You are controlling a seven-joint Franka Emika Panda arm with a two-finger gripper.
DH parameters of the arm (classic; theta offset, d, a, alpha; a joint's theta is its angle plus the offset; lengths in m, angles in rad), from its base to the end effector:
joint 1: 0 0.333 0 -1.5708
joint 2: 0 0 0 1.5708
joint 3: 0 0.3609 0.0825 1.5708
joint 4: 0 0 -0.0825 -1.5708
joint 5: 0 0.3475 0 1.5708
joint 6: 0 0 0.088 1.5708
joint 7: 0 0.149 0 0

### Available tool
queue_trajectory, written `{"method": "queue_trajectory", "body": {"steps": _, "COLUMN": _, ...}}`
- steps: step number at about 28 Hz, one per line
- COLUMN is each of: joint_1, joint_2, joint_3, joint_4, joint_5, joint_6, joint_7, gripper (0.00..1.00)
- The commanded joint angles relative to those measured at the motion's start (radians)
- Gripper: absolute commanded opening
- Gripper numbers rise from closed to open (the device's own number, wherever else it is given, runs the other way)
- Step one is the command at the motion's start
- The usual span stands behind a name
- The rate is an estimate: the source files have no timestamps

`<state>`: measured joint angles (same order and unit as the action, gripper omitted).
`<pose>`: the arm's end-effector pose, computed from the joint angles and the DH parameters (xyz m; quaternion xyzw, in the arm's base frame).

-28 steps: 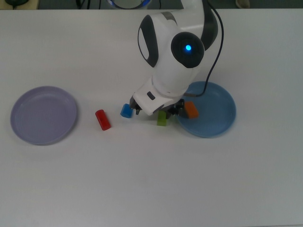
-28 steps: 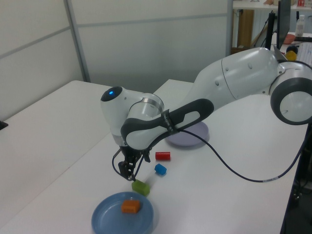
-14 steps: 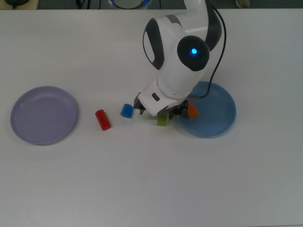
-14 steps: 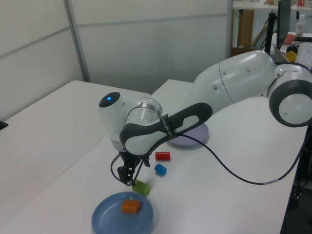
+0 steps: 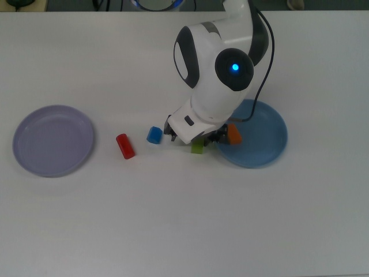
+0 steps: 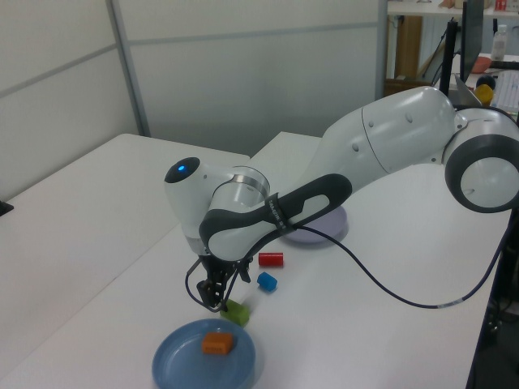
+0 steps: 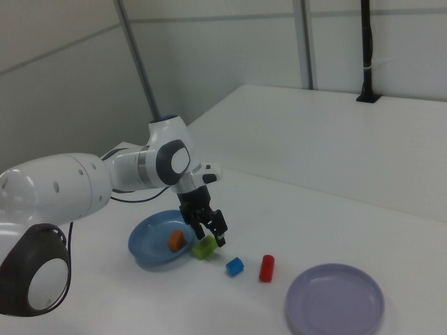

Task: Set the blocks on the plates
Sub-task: 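Move the gripper to the green block and close on it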

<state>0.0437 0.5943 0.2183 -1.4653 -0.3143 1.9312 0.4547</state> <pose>0.6770 0.1192 0.3446 0.9940 -0.0469 -0.0232 0.0960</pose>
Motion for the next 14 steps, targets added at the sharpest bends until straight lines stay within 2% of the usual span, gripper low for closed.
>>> {"method": "queue_trajectory", "body": {"steps": 1, "joint_1": 0.01, "joint_2": -0.007, "joint_3": -0.014, "joint_4": -0.013, "joint_5": -0.005, "joint_6": 0.009, "joint_7": 0.007, "gripper": 0.74}}
{"method": "queue_trajectory", "body": {"steps": 14, "joint_1": 0.012, "joint_2": -0.007, "joint_3": -0.014, "joint_4": -0.032, "joint_5": -0.017, "joint_6": 0.008, "joint_7": 0.007, "gripper": 0.75}}
